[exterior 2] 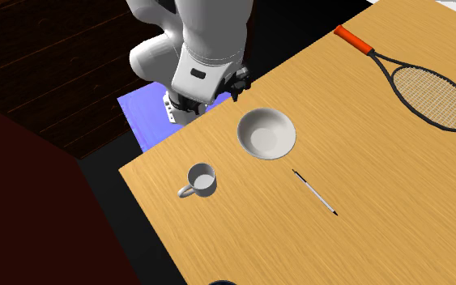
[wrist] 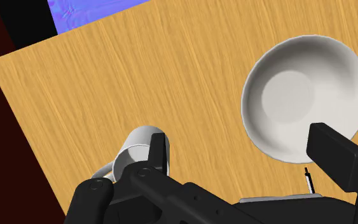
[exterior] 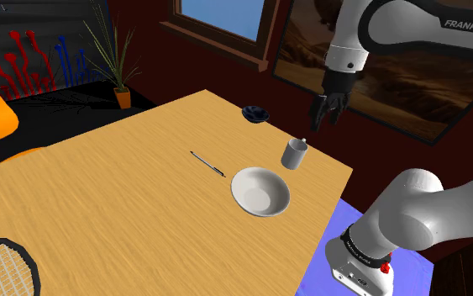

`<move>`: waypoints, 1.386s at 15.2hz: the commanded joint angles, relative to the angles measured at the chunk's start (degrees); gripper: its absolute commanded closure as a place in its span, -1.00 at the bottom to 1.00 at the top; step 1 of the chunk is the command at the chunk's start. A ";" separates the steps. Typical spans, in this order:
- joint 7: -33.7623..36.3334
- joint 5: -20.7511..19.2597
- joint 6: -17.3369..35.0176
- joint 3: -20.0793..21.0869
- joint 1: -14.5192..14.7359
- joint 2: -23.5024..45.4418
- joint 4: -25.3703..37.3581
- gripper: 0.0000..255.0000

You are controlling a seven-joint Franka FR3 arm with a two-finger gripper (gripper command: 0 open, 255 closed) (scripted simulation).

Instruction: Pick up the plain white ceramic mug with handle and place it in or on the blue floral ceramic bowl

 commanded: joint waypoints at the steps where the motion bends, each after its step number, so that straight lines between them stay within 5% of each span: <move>1: 0.00 0.00 0.00 0.00 0.00 0.00 0.00 -1.00; 16: 15.22 -4.90 42.71 1.01 -8.78 13.39 -17.09 -1.00; 21: 15.91 -5.44 48.01 0.92 -9.30 16.56 -18.83 -1.00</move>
